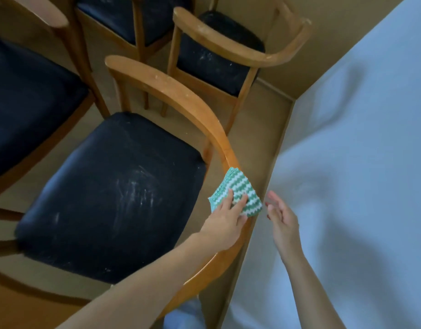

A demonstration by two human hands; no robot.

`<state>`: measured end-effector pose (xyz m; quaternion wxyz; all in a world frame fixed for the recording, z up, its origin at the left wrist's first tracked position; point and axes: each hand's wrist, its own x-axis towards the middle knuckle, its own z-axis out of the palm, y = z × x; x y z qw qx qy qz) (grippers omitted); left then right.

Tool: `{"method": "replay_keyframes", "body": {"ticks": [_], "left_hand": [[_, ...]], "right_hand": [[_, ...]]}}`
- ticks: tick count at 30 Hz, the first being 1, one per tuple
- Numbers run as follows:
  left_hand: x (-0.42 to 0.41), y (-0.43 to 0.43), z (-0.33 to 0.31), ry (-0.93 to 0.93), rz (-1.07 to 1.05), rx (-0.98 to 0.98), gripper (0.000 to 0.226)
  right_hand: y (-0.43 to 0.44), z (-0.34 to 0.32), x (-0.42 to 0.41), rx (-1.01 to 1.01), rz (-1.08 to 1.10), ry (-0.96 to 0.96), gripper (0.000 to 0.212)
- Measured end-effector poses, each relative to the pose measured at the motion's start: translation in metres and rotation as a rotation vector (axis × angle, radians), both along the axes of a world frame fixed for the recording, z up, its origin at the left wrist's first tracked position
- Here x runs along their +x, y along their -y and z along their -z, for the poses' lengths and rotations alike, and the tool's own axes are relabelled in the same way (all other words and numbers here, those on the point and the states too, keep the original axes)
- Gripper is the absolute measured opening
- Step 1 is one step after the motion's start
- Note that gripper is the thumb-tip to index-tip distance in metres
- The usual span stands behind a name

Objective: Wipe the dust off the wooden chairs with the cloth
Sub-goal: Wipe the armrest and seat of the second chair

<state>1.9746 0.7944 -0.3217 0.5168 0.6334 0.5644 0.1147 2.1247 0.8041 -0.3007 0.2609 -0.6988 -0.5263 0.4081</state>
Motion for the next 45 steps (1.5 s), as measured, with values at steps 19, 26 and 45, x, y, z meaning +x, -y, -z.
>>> {"method": "replay_keyframes", "body": {"ticks": [19,26,45], "left_hand": [[-0.031,0.038,-0.014,0.05,-0.723,-0.125,0.046],[-0.08,0.019,0.011,-0.122,-0.655,-0.104,0.051],[-0.114,-0.088,0.023,-0.387,-0.635,0.046,0.058]], "right_hand": [[-0.078,0.018,-0.033,-0.145,-0.681,0.742,0.054],[-0.151,0.039,-0.072,-0.029,-0.722,0.811,0.054],[-0.227,0.063,-0.132,0.018,-0.863,0.785,0.083]]}}
